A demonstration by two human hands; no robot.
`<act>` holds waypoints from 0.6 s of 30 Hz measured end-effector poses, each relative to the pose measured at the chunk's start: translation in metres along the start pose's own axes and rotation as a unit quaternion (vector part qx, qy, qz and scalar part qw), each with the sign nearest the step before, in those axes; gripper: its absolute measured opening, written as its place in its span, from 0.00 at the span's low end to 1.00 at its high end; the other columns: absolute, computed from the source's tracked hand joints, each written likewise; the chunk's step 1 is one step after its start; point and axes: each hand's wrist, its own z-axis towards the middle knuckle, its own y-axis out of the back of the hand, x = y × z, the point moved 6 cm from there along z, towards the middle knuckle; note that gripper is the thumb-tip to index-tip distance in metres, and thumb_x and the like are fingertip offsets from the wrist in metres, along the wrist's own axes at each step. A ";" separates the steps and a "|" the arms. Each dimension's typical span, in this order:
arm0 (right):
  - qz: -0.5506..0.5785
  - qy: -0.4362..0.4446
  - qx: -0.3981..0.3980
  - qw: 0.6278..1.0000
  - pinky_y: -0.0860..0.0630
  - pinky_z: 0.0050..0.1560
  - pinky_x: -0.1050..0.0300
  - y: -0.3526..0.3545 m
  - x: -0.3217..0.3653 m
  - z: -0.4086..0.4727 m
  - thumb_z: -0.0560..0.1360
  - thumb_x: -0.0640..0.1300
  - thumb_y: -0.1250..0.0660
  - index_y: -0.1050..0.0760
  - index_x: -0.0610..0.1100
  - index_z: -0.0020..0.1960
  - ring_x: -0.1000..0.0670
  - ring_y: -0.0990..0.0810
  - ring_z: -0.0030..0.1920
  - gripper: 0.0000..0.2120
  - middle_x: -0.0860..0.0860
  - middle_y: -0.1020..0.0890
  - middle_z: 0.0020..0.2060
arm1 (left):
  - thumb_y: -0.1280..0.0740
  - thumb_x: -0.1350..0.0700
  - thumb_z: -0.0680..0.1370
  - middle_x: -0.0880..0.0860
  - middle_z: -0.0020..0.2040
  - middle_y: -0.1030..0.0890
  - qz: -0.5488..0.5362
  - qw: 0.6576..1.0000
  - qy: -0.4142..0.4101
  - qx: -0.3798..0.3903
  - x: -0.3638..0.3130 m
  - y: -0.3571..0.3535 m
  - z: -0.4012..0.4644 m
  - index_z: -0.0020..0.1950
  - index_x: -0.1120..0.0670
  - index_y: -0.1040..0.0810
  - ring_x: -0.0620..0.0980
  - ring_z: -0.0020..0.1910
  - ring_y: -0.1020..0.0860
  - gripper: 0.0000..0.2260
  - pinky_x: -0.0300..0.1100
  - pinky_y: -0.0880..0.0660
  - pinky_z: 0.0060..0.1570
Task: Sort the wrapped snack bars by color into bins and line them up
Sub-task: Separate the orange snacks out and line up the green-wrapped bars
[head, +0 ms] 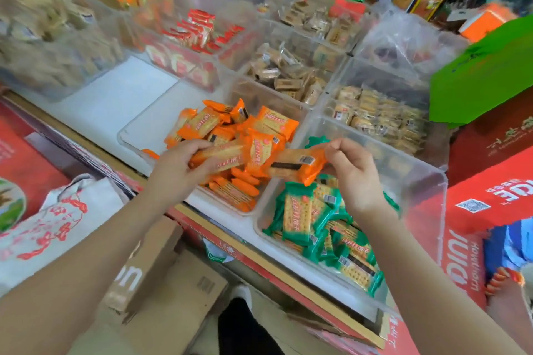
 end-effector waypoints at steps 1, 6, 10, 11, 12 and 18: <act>-0.007 -0.006 0.011 1.000 0.21 0.42 0.57 -0.007 -0.003 0.016 0.78 0.32 0.44 0.28 0.40 0.35 0.52 0.20 0.36 0.14 0.46 0.19 0.36 | 0.34 0.49 0.76 0.47 0.47 0.26 0.029 0.999 -0.023 0.029 0.007 0.000 0.011 0.58 0.55 0.23 0.45 0.42 0.27 0.15 0.25 0.35 0.40; -0.021 -0.033 0.045 0.998 0.24 0.52 0.41 -0.036 -0.019 0.088 0.77 0.33 0.42 0.28 0.41 0.34 0.43 0.22 0.42 0.14 0.40 0.18 0.40 | 0.34 0.40 0.72 0.50 0.49 0.25 0.107 0.967 -0.054 0.224 0.049 -0.021 0.055 0.58 0.55 0.21 0.48 0.50 0.27 0.23 0.37 0.32 0.52; -0.085 -0.015 0.133 0.987 0.24 0.48 0.43 -0.069 -0.029 0.125 0.77 0.32 0.42 0.24 0.40 0.36 0.47 0.23 0.38 0.13 0.51 0.20 0.37 | 0.37 0.50 0.78 0.52 0.57 0.25 0.186 0.919 -0.020 0.346 0.072 -0.043 0.065 0.63 0.52 0.25 0.50 0.57 0.27 0.15 0.40 0.33 0.56; -0.121 0.005 0.159 0.980 0.24 0.45 0.45 -0.077 -0.033 0.131 0.76 0.33 0.40 0.23 0.38 0.39 0.49 0.23 0.36 0.11 0.54 0.20 0.36 | 0.37 0.52 0.79 0.53 0.57 0.25 0.203 0.907 -0.013 0.368 0.076 -0.046 0.066 0.63 0.52 0.25 0.51 0.57 0.27 0.14 0.40 0.33 0.56; -0.154 0.026 0.181 0.971 0.24 0.43 0.47 -0.083 -0.037 0.136 0.76 0.35 0.39 0.22 0.38 0.40 0.50 0.23 0.35 0.09 0.56 0.20 0.36 | 0.38 0.53 0.79 0.53 0.56 0.25 0.215 0.899 -0.011 0.382 0.079 -0.049 0.067 0.62 0.53 0.25 0.51 0.56 0.28 0.13 0.41 0.33 0.55; -0.262 0.126 0.298 0.909 0.25 0.44 0.70 -0.115 -0.061 0.143 0.75 0.34 0.35 0.26 0.44 0.38 0.63 0.21 0.43 0.08 0.50 0.19 0.46 | 0.41 0.49 0.79 0.47 0.46 0.26 0.220 0.925 0.047 0.305 0.096 -0.043 0.073 0.55 0.55 0.24 0.46 0.45 0.29 0.12 0.37 0.34 0.42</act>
